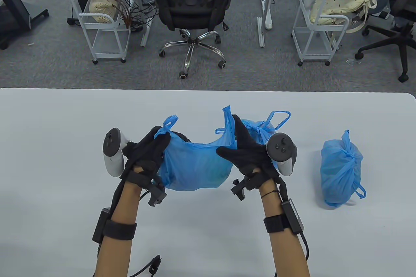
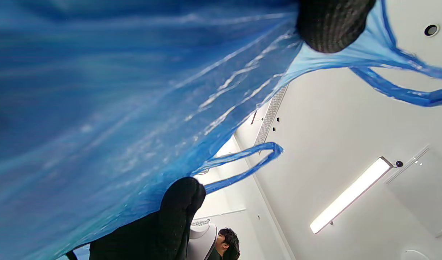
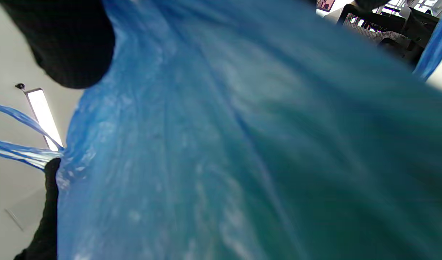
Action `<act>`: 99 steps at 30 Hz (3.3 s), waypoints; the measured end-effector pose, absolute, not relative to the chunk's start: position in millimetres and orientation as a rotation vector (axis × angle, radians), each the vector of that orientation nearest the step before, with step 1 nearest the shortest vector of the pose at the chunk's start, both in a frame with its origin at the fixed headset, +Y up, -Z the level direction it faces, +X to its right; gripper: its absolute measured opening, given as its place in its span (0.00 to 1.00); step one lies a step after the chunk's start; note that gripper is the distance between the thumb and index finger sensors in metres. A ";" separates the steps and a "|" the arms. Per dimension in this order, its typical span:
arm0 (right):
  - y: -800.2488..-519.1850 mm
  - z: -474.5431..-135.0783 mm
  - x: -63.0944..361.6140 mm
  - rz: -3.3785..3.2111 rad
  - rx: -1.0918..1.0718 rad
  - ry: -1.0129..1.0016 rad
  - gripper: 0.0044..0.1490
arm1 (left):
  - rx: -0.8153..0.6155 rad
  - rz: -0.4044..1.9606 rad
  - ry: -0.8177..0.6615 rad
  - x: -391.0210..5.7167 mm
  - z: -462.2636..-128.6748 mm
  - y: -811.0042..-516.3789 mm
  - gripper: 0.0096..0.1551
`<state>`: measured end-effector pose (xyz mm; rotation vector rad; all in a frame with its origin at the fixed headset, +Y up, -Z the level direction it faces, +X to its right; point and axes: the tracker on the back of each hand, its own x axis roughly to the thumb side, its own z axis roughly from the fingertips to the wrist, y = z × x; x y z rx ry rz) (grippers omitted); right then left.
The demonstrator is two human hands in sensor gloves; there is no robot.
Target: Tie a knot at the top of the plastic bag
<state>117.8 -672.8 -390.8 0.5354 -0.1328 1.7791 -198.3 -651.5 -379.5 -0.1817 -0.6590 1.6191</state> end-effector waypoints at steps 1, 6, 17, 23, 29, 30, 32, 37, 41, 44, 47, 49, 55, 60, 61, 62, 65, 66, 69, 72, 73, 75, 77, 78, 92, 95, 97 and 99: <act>-673.3 -390.9 117.5 1.753 0.526 -0.123 0.60 | -0.186 1.617 -0.655 -196.6 -379.4 -652.1 0.16; -671.0 -391.9 117.9 1.601 0.445 -0.210 0.27 | -0.214 1.584 -0.624 -194.1 -380.8 -654.8 0.14; -667.7 -389.3 117.0 1.666 0.409 -0.174 0.22 | -0.233 1.489 -0.600 -203.4 -382.2 -653.2 0.15; -668.2 -388.6 117.7 1.771 0.399 -0.215 0.22 | -0.251 1.367 -0.571 -203.9 -382.7 -655.8 0.38; -668.4 -382.2 113.6 1.862 0.383 -0.217 0.23 | -0.282 1.331 -0.526 -196.0 -371.8 -662.8 0.19; -668.4 -381.2 113.6 1.879 0.372 -0.222 0.23 | -0.277 1.338 -0.517 -196.1 -370.5 -665.5 0.19; -667.9 -377.9 114.7 1.926 0.368 -0.221 0.23 | -0.276 1.396 -0.468 -195.8 -367.1 -674.0 0.19; -668.9 -365.2 118.8 2.023 0.350 -0.243 0.23 | -0.299 1.436 -0.399 -188.4 -354.8 -697.7 0.21; -680.8 -350.9 118.3 1.921 0.310 -0.227 0.23 | -0.265 1.417 -0.315 -177.8 -343.7 -710.5 0.18; -688.5 -339.7 115.1 1.771 0.261 -0.204 0.22 | -0.164 1.423 -0.216 -171.6 -332.7 -717.4 0.16; -696.6 -328.1 112.5 1.740 0.250 -0.236 0.23 | -0.130 1.501 -0.163 -165.0 -324.9 -727.9 0.16; -706.7 -318.8 108.7 1.753 0.250 -0.314 0.22 | -0.096 1.532 -0.161 -161.5 -320.3 -734.2 0.18; -702.0 -303.0 86.5 1.998 0.415 -0.434 0.23 | -0.040 1.394 -0.187 -151.9 -315.9 -728.1 0.23; -694.2 -295.7 74.1 2.216 0.513 -0.545 0.23 | 0.000 1.237 -0.248 -142.6 -312.6 -721.1 0.26; -695.3 -295.8 74.3 2.263 0.527 -0.562 0.23 | -0.017 1.207 -0.272 -139.7 -312.6 -721.4 0.26; -696.3 -296.4 74.8 2.290 0.535 -0.565 0.23 | -0.037 1.190 -0.294 -137.8 -312.7 -721.9 0.27; -700.3 -298.6 78.4 2.361 0.536 -0.569 0.23 | -0.153 1.143 -0.394 -130.7 -313.2 -723.4 0.34; -700.9 -299.0 78.8 2.378 0.547 -0.572 0.23 | -0.186 1.131 -0.418 -129.3 -313.1 -723.4 0.38; -699.9 -297.8 76.2 2.425 0.596 -0.582 0.23 | -0.215 1.125 -0.446 -126.0 -312.2 -723.6 0.45; -698.7 -295.2 69.2 2.490 0.659 -0.614 0.23 | -0.211 1.151 -0.440 -124.6 -312.5 -727.1 0.47; -698.9 -294.5 67.4 2.510 0.669 -0.623 0.23 | -0.212 1.158 -0.433 -124.6 -312.3 -727.6 0.47; -699.1 -294.0 65.6 2.540 0.672 -0.639 0.23 | -0.172 1.171 -0.391 -126.0 -311.2 -727.9 0.42; -698.7 -294.8 66.9 2.533 0.670 -0.627 0.23 | -0.102 1.195 -0.349 -126.8 -310.4 -726.9 0.36; -698.3 -295.6 68.3 2.522 0.664 -0.617 0.23 | -0.080 1.204 -0.334 -127.2 -310.3 -726.1 0.34; -698.8 -301.2 77.0 2.464 0.628 -0.528 0.28 | -0.009 1.369 -0.270 -146.1 -314.4 -728.0 0.24; -699.3 -302.0 81.3 2.425 0.621 -0.541 0.26 | -0.021 1.408 -0.275 -148.9 -315.4 -730.4 0.25; -698.4 -300.2 81.1 2.408 0.631 -0.607 0.24 | -0.079 1.437 -0.318 -146.3 -316.7 -732.1 0.25; -697.0 -297.3 78.2 2.428 0.670 -0.655 0.23 | -0.165 1.459 -0.369 -141.0 -317.0 -733.2 0.30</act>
